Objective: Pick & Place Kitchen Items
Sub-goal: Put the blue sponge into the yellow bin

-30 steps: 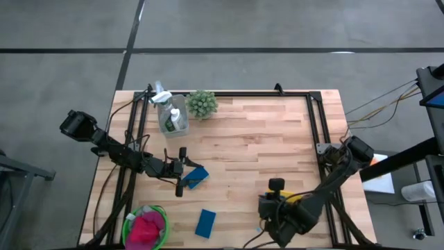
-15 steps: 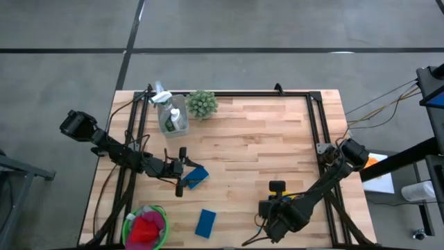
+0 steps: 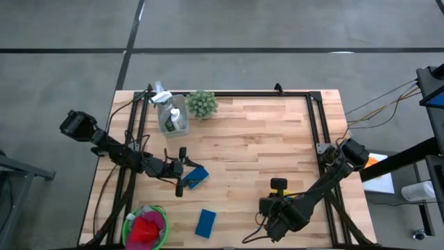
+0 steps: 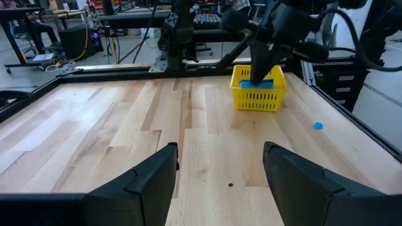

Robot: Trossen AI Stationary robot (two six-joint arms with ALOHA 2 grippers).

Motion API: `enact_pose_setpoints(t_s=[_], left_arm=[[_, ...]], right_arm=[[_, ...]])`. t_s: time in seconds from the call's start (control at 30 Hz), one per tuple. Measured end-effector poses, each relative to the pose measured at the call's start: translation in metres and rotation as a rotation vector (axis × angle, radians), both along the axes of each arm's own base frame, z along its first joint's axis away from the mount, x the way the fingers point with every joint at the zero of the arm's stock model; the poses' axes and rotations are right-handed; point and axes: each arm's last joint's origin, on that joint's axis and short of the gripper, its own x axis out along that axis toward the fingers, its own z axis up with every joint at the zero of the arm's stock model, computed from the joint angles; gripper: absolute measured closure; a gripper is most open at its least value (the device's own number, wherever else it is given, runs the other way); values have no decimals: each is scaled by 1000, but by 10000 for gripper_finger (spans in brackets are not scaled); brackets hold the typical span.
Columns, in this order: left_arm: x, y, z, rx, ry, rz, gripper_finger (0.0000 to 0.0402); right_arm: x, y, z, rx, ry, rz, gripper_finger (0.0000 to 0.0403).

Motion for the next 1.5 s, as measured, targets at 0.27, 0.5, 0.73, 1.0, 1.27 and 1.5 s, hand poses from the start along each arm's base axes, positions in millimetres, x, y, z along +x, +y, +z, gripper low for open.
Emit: enact_pose_setpoints(t_s=[0.27,0.5,0.73,1.0,1.27,1.5], left_arm=[[0,0,0,0,0,0,165],[0,0,0,0,0,0,165],[0,0,0,0,0,0,165],[0,0,0,2,5,0,165],[0,0,0,-5,5,1,165],[0,0,0,-26,6,4,165]], right_arm=[[-2,4,4,142,108,-16,385],[-4,-2,6,36,80,-45,385],[-9,0,-1,155,274,-108,385],[-9,-2,3,52,234,-133,385],[-14,-1,10,122,319,-181,385],[-17,-4,15,64,294,-187,385]])
